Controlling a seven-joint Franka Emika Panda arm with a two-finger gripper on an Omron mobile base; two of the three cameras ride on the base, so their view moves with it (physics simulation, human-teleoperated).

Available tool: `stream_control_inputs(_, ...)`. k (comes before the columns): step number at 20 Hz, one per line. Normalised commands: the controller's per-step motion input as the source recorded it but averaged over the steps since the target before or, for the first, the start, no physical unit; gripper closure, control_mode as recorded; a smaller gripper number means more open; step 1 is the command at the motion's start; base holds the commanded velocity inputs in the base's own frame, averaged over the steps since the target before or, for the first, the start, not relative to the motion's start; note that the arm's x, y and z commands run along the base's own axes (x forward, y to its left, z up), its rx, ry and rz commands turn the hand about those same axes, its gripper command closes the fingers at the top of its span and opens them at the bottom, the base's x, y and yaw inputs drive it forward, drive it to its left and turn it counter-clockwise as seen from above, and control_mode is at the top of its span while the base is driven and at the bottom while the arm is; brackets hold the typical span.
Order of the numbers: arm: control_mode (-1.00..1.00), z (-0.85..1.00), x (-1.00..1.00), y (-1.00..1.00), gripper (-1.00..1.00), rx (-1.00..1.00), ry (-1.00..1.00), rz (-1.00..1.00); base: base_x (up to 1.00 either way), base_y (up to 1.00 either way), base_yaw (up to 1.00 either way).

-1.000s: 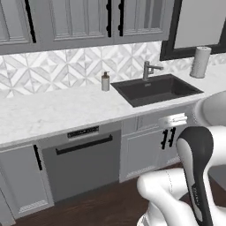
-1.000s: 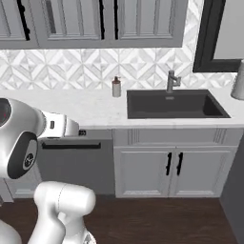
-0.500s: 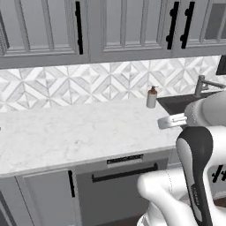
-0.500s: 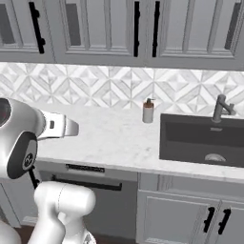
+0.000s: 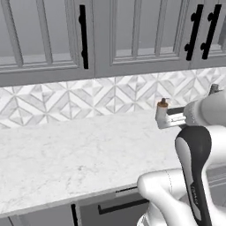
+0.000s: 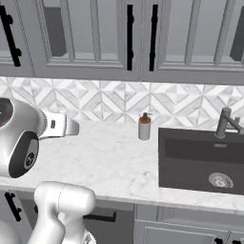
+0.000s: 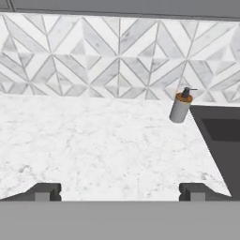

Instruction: Navigate to the dishwasher.

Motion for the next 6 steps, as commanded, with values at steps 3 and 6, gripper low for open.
stream_control_inputs(3,1.00,0.00,0.00,0.00,-1.00,0.00,0.00,0.00,1.00,0.52,-0.47)
stream_control_inputs(6,1.00,0.00,0.00,0.00,-1.00,0.00,0.00,0.00,1.00,0.54,-0.49)
